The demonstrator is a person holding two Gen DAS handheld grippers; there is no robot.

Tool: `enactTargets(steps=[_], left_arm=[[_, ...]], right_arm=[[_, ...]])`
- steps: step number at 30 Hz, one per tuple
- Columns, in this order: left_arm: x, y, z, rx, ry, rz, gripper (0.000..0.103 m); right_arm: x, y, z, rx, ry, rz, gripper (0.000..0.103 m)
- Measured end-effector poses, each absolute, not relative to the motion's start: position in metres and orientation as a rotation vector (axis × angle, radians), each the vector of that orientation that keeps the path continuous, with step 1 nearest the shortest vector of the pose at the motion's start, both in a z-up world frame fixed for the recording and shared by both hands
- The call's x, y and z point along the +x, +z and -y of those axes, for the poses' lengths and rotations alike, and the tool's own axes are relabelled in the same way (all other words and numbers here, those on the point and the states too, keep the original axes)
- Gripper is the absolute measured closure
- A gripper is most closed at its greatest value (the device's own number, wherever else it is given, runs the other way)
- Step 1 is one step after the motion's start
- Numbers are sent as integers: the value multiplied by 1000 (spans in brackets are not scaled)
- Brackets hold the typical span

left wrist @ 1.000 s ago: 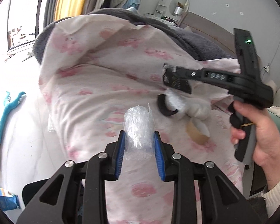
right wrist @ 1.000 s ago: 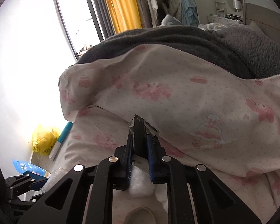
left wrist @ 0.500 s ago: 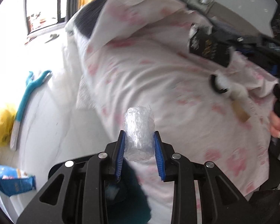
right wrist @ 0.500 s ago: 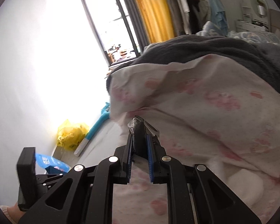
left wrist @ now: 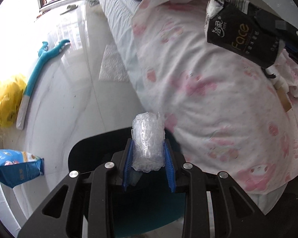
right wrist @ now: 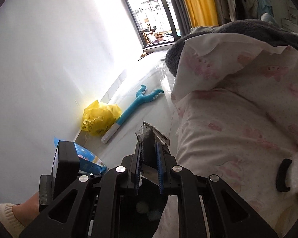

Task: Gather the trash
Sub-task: 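Carry the bubble wrap roll and Face pack over the teal bin with both tools, then open the left tool over the bin while the right tool releases the Face pack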

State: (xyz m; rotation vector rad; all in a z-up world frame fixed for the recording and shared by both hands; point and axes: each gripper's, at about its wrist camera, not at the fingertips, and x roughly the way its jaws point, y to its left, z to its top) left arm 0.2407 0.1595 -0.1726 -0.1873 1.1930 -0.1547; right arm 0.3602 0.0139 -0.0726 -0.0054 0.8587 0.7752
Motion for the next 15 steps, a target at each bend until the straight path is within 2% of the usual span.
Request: enactTargets(steps=[12, 14, 15], left_arm=[[219, -218, -192, -168, -149, -1362, 69], [215, -223, -196, -160, -146, -1383, 64], [214, -225, -199, -156, -141, -1388, 52]], right_arm=[[345, -106, -72, -96, 836, -980, 88], [341, -111, -80, -118, 845, -994, 89], [343, -115, -85, -128, 850, -1003, 89]])
